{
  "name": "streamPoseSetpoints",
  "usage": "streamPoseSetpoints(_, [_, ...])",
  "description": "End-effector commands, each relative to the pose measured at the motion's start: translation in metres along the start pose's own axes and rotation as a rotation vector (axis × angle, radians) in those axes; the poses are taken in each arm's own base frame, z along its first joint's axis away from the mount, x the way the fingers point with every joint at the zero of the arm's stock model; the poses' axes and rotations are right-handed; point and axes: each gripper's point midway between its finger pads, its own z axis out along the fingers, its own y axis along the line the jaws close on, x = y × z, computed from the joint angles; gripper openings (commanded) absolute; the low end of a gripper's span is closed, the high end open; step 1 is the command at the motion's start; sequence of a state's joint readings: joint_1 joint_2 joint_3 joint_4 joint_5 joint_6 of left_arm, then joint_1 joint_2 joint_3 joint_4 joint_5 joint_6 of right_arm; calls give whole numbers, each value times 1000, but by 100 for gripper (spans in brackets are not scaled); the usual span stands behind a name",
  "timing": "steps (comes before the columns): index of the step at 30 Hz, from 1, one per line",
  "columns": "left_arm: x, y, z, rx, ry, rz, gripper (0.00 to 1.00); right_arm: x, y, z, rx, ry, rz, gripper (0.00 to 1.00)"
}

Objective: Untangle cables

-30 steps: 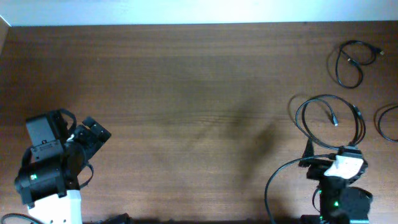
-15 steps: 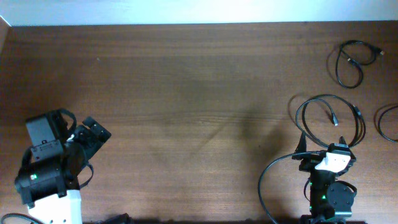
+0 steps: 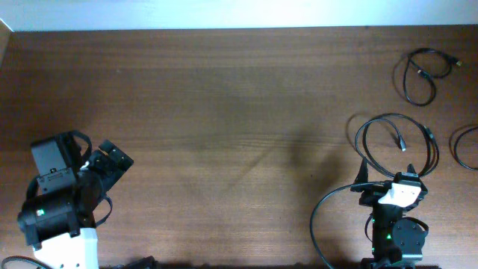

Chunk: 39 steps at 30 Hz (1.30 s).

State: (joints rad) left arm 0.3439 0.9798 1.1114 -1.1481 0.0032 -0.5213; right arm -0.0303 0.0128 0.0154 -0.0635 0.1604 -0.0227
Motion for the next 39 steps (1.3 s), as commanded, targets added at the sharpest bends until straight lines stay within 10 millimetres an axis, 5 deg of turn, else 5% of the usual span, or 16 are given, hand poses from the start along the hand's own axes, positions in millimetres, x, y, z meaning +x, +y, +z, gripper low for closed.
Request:
streamPoseSetpoints(1, [-5, -1, -4, 7, -18, -17, 99, 4, -3, 0, 13, 4, 3, 99])
streamPoseSetpoints(13, [-2, -6, -4, 15, -13, 2, 99, 4, -3, 0, 13, 4, 3, 99])
streamPoseSetpoints(17, [-1, -7, -55, 126, -189, 9, 99, 3, -3, 0, 13, 4, 4, 98])
streamPoseSetpoints(22, [31, -17, -128, 375, -393, 158, 99, 3, -3, 0, 13, 4, 4, 98])
streamPoseSetpoints(28, [65, 22, -163, 477, -517, 170, 99, 3, -3, 0, 13, 4, 4, 98])
streamPoseSetpoints(34, [97, 53, -157, 512, -562, 192, 99, 3, -3, 0, 13, 4, 3, 99])
streamPoseSetpoints(39, [83, 27, -116, 490, -557, 244, 99, 3, -3, 0, 13, 4, 3, 99])
